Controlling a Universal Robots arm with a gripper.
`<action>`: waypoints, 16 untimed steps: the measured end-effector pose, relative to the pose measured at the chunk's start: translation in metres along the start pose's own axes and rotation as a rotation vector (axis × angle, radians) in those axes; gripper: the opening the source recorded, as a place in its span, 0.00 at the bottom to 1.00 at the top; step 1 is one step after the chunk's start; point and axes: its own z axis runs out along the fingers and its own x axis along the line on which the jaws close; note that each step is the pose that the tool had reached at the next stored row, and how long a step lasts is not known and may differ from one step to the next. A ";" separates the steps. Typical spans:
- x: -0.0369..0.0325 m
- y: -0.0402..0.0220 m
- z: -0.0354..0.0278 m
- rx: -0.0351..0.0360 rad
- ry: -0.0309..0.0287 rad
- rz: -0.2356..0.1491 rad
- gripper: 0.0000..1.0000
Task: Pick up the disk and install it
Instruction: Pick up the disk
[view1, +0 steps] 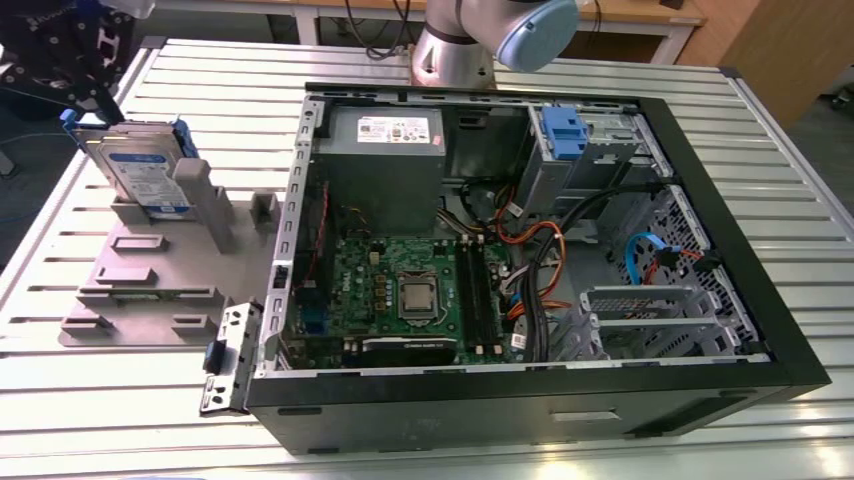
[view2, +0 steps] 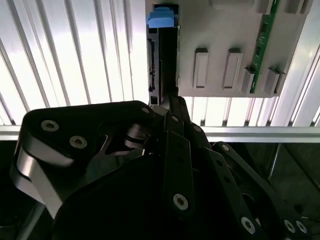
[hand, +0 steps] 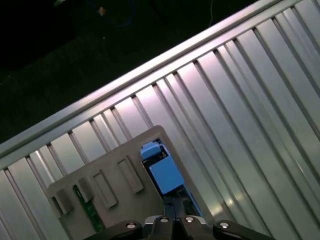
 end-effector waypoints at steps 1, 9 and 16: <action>0.0000 0.0000 0.0001 -0.0006 0.0009 -0.019 0.11; 0.0001 -0.0001 0.0018 -0.0045 0.0074 -0.164 0.11; 0.0001 -0.0001 0.0025 -0.0069 0.0113 -0.254 0.11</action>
